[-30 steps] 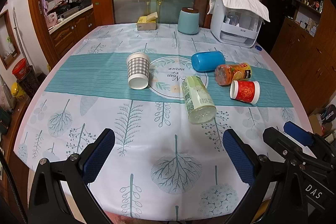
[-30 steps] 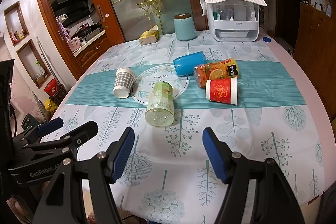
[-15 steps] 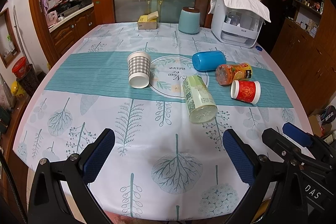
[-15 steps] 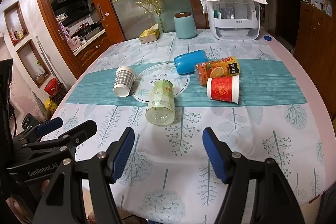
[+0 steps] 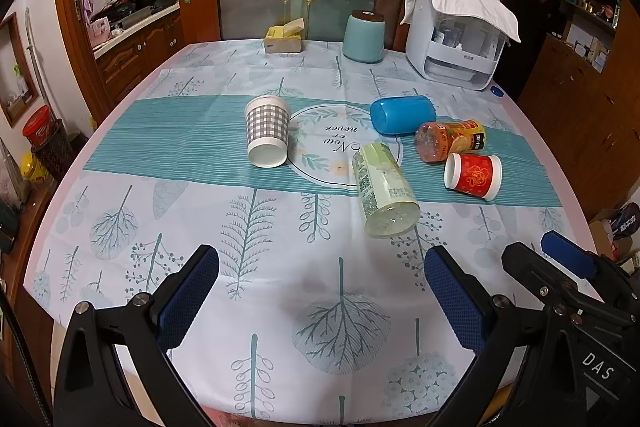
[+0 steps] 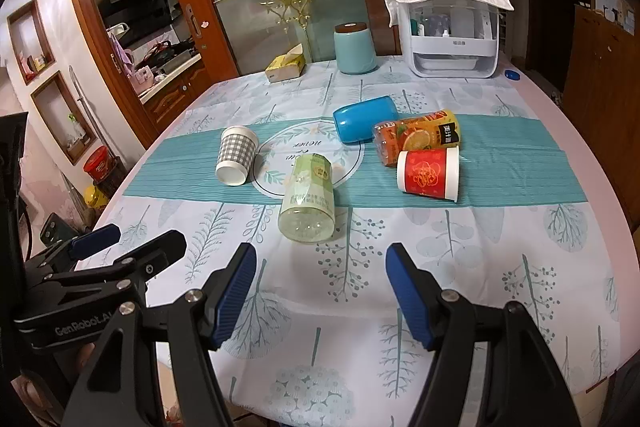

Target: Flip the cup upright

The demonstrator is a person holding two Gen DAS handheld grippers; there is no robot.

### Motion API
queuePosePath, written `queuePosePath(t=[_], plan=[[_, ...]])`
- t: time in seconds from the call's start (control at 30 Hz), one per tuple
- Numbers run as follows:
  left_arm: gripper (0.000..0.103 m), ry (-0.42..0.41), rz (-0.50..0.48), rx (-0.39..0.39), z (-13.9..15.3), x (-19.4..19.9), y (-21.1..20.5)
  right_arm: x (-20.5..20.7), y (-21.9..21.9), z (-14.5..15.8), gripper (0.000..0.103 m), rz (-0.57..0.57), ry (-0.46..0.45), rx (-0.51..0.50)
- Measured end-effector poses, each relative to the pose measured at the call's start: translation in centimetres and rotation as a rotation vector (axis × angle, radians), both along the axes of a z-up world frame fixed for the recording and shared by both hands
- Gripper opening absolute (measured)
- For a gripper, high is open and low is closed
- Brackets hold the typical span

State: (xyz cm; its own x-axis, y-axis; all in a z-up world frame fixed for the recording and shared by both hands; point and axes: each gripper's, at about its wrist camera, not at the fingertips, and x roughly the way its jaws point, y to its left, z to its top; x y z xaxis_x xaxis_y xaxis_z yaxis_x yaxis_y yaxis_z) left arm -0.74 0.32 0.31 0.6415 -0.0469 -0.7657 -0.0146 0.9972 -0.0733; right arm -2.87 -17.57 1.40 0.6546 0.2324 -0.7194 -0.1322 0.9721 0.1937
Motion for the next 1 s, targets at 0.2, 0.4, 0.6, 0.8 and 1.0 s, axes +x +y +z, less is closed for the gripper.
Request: queuePosePath(t=[0.2,0.4,0.6,0.8,1.0], plan=[[0.102,0.000,0.005,0.000,-0.2,0.7,0.1,0.8,0.5,0.1,0.068,0.007,-0.001,-0.010],[0.102,0.006,0.014,0.008,-0.8,1.9,0.4,2.4,0.7,0.1,0.068,0.015,0.018,-0.020],[0.102,0.016,0.045,0.021,-1.6,3.4,1.1,4.6,0.7,-0.6,0.068,0.018,0.053,-0.013],[0.102,0.039,0.082,0.041,-2.8,5.3,2.2,7.1,0.4,-1.5,0.068,0.017,0.092,-0.001],[0.102,0.061,0.108,0.058,-4.0,7.2,2.9,10.4,0.7,-3.2,0.068,0.039,0.181,0.024]])
